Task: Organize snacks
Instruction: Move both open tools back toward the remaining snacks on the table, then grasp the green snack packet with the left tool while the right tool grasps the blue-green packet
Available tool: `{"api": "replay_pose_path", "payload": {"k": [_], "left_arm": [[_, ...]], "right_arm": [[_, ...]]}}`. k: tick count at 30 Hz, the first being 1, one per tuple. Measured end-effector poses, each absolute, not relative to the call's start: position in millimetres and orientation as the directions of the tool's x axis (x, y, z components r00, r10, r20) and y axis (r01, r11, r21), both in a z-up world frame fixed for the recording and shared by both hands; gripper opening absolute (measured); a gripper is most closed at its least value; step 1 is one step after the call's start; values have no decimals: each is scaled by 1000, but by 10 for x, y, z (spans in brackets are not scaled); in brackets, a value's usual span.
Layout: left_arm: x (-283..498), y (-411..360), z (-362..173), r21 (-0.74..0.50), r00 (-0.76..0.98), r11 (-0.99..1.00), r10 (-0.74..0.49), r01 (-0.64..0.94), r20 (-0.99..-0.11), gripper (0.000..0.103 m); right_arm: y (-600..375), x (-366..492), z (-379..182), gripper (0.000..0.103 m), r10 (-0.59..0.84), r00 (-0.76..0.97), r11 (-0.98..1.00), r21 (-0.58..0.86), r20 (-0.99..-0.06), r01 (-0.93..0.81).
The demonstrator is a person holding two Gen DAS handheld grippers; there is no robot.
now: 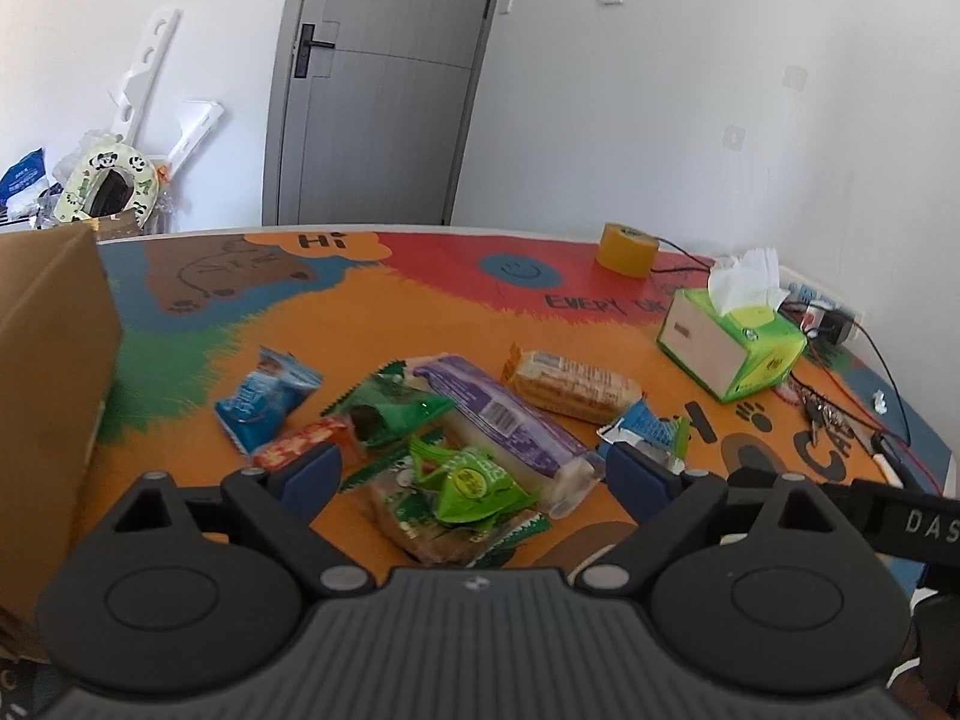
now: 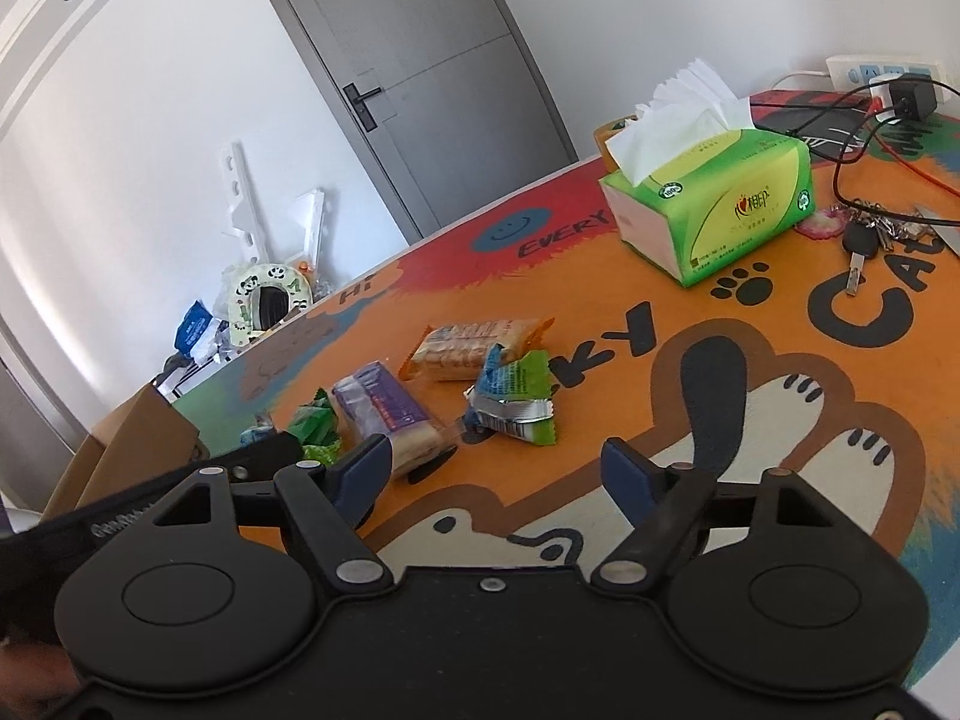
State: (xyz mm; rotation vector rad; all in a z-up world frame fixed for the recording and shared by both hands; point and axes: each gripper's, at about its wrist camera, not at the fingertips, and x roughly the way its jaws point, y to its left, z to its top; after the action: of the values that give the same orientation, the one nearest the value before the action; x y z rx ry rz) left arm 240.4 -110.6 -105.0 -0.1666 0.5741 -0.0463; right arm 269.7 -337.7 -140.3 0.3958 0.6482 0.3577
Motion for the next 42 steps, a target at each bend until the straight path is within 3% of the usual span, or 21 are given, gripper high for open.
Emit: {"api": "replay_pose_path", "payload": {"k": [3, 5, 10, 12, 25, 34, 35, 39, 42], "left_arm": [[2473, -1142, -1110, -164, 828, 986, -93, 0, -554, 71], [2509, -1137, -1155, -174, 816, 985, -101, 0, -570, 44], [2493, -1094, -1181, -181, 820, 983, -92, -15, -565, 37], [2485, -1075, -1162, -185, 826, 983, -94, -13, -556, 28], [2411, -903, -1009, -226, 850, 974, -96, -29, -518, 28], [2380, -687, -962, -242, 860, 968, -65, -70, -506, 28], [2378, -669, -965, -242, 861, 968, -62, -72, -505, 28], [2348, -598, -964, -252, 864, 964, -58, -82, -501, 28], [2325, -595, -959, -244, 864, 966, -53, -82, -500, 28]], "right_arm": [[-3388, 2727, -1430, 77, 439, 741, 863, 467, -508, -191], [-3392, 2756, -1447, 77, 441, 739, 862, 471, -510, -189], [-3361, 2818, -1490, 77, 448, 732, 858, 476, -513, -192], [-3348, 2841, -1502, 77, 449, 731, 858, 477, -514, -191], [-3210, 3081, -1552, 77, 448, 726, 860, 472, -522, -192], [-3033, 3398, -1572, 77, 350, 759, 907, 402, -549, -127], [-3006, 3433, -1592, 74, 345, 755, 910, 396, -558, -124], [-2914, 3449, -1662, 28, 354, 742, 917, 369, -570, -154], [-2939, 3356, -1656, 27, 391, 732, 900, 400, -558, -176]]}}
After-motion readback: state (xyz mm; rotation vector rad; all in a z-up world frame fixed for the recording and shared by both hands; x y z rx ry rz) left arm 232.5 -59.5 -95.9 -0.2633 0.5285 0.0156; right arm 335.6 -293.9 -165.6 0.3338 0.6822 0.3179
